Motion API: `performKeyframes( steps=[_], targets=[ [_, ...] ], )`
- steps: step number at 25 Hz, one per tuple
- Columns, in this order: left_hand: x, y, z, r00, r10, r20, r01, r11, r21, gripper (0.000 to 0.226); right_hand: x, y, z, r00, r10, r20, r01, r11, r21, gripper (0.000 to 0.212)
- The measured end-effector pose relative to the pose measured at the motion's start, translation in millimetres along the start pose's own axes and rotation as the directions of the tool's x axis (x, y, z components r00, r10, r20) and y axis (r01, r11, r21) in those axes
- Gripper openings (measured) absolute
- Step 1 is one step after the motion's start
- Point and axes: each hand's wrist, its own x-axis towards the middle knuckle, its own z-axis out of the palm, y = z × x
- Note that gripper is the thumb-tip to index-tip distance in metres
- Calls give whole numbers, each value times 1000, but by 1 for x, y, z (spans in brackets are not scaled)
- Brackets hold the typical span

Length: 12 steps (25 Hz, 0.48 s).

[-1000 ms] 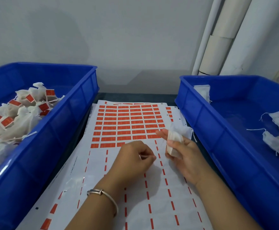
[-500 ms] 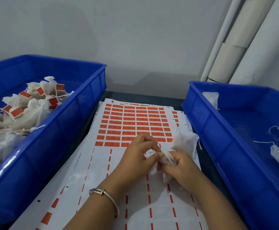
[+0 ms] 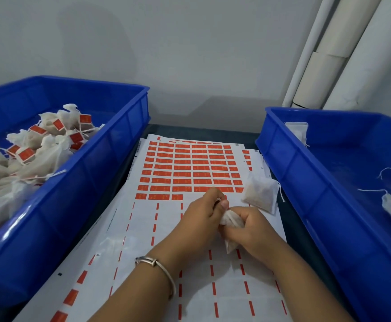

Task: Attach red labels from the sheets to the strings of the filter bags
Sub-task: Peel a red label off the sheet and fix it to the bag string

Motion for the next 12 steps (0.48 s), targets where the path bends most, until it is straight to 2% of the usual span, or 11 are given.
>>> performKeyframes(
  steps=[3,7,10,12],
  targets=[
    [2,2,3,998,-33,-61,30,998,-55,17,1,1,8,993,-23,-116,20,999,-26,17],
    [6,1,4,975,-78,-207,51,990,-135,17,1,-1,20,950,-89,-299,80,996,-42,16],
    [8,0,7,950,-192,-248,125,957,-262,16,2,-3,22,944,-113,-311,108,994,-32,35],
    [9,0,6,936,-277,-219,182,910,-373,16,2,-1,23,929,-148,-338,128,988,-81,37]
  ],
)
